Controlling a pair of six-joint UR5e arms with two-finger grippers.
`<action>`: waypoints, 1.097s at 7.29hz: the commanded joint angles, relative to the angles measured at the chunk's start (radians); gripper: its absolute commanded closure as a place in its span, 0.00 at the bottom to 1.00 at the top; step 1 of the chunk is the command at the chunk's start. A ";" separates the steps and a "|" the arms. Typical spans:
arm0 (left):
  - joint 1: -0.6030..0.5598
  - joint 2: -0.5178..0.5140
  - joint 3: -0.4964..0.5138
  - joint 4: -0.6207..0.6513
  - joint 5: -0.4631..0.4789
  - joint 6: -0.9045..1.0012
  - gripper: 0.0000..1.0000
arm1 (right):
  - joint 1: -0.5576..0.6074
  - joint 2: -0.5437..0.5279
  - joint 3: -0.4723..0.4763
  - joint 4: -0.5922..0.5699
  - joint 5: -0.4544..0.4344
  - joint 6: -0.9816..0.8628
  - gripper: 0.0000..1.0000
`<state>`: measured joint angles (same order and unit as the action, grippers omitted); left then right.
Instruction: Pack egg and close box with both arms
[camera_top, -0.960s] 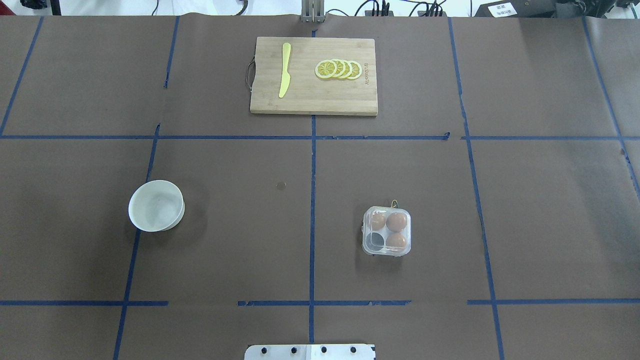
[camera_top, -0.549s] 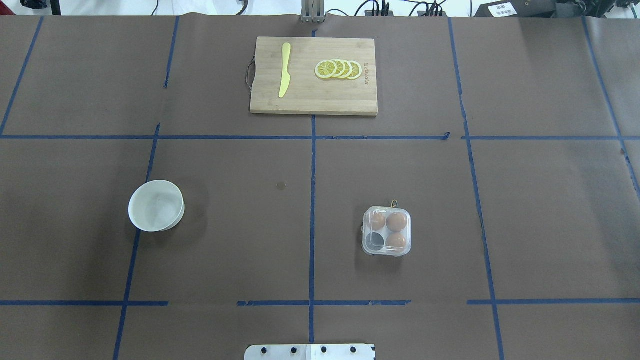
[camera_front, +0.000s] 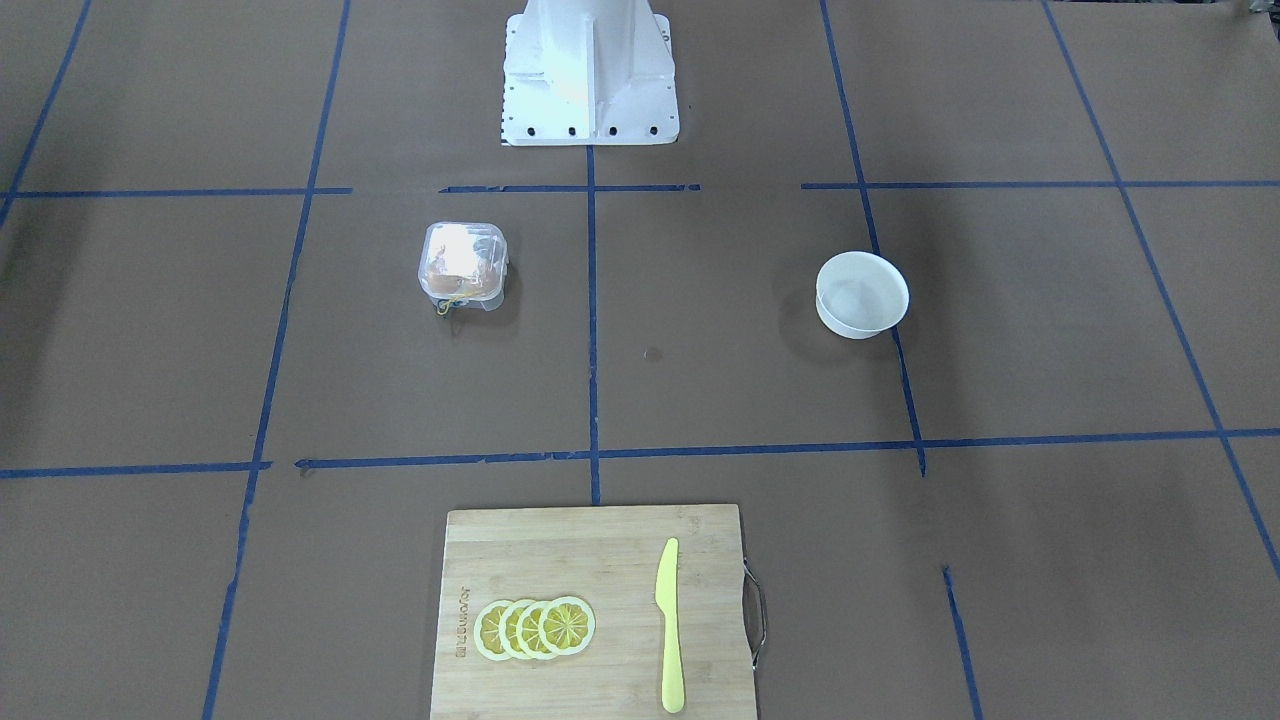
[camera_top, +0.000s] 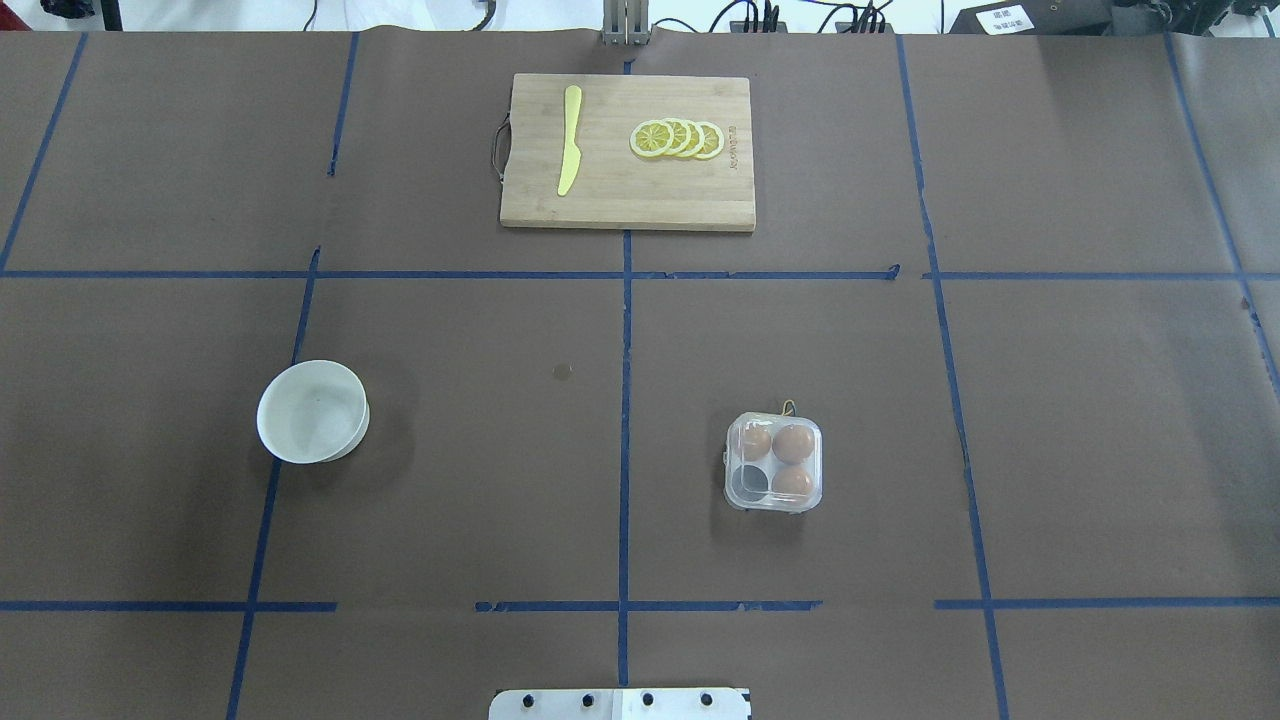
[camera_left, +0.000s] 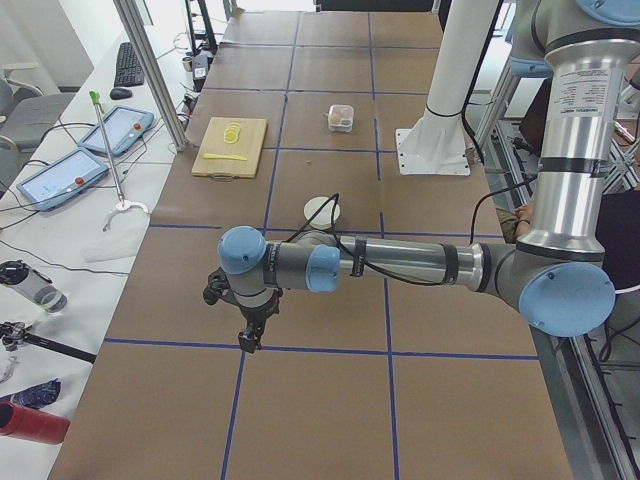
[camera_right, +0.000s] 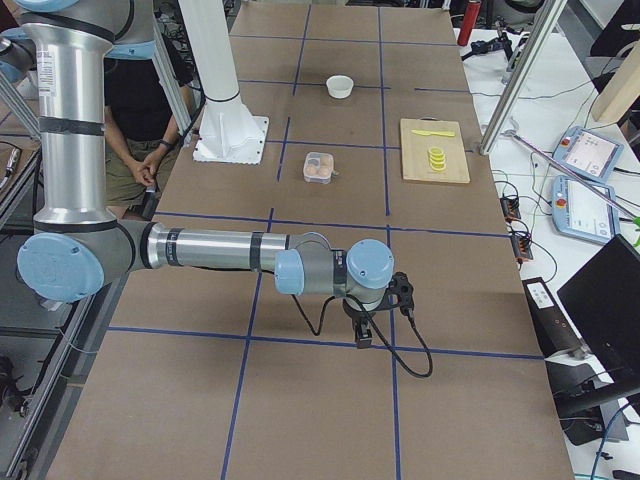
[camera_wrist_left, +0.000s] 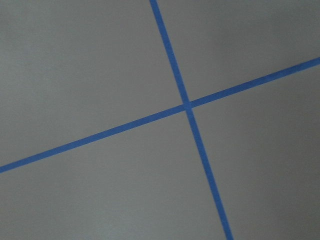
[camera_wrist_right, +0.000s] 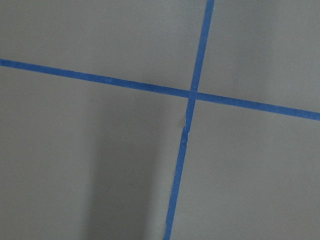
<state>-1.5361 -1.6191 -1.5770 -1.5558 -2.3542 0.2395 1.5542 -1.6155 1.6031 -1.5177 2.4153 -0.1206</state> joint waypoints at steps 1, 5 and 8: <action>0.001 0.002 0.005 -0.003 -0.070 -0.072 0.00 | 0.006 -0.001 0.000 0.002 0.002 0.007 0.00; -0.004 0.008 0.008 -0.003 -0.024 -0.216 0.00 | 0.013 -0.003 -0.003 0.002 -0.001 0.009 0.00; -0.007 0.008 0.002 -0.007 -0.013 -0.221 0.00 | 0.027 -0.014 -0.003 0.002 -0.007 0.007 0.00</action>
<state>-1.5423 -1.6095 -1.5737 -1.5602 -2.3695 0.0215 1.5766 -1.6243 1.6000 -1.5156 2.4119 -0.1129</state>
